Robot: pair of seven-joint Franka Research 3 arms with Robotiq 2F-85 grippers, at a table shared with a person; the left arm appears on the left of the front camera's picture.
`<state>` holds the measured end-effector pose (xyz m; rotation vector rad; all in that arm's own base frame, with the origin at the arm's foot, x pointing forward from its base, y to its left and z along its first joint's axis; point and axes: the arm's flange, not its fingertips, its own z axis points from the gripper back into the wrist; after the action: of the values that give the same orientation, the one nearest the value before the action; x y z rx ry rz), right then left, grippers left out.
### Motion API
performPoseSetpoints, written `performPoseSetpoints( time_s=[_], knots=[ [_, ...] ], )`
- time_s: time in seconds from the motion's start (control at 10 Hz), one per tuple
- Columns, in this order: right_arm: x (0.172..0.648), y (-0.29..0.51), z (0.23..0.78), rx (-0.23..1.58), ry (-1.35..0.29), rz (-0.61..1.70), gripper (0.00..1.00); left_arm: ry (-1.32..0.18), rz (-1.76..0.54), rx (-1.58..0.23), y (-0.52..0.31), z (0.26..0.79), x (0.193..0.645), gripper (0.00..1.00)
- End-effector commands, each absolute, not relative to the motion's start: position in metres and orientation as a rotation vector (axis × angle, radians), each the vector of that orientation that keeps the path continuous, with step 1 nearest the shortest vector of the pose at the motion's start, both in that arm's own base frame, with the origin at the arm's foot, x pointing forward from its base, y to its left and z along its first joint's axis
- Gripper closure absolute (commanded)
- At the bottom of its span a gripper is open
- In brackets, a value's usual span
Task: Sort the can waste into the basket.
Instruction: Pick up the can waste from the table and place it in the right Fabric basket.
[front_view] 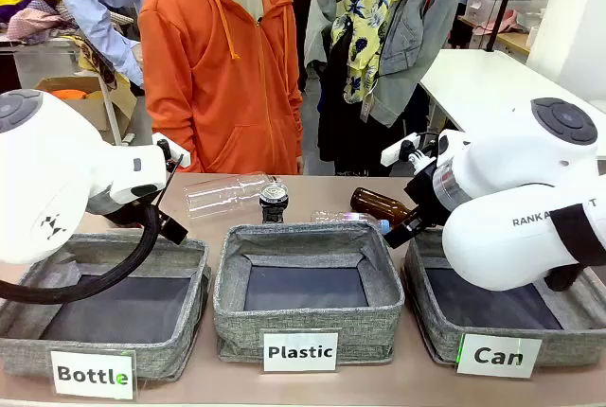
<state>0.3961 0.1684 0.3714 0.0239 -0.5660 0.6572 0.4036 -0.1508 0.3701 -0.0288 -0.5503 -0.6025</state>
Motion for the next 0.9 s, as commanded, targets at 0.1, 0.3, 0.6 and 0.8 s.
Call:
performPoseSetpoints(
  time_s=[0.1, 0.3, 0.6, 0.8],
  knots=[
    [0.3961, 0.1684, 0.3715, 0.024, -0.566, 0.657, 0.00, -0.551, -0.603, -0.029, -0.1508, 0.3702, 0.4036, 0.00],
    [0.3961, 0.1684, 0.3715, 0.024, -0.566, 0.657, 0.00, -0.551, -0.603, -0.029, -0.1508, 0.3702, 0.4036, 0.00],
    [0.3961, 0.1684, 0.3715, 0.024, -0.566, 0.657, 0.00, -0.551, -0.603, -0.029, -0.1508, 0.3702, 0.4036, 0.00],
    [0.3961, 0.1684, 0.3715, 0.024, -0.566, 0.657, 0.00, -0.551, -0.603, -0.029, -0.1508, 0.3702, 0.4036, 0.00]
  ],
)
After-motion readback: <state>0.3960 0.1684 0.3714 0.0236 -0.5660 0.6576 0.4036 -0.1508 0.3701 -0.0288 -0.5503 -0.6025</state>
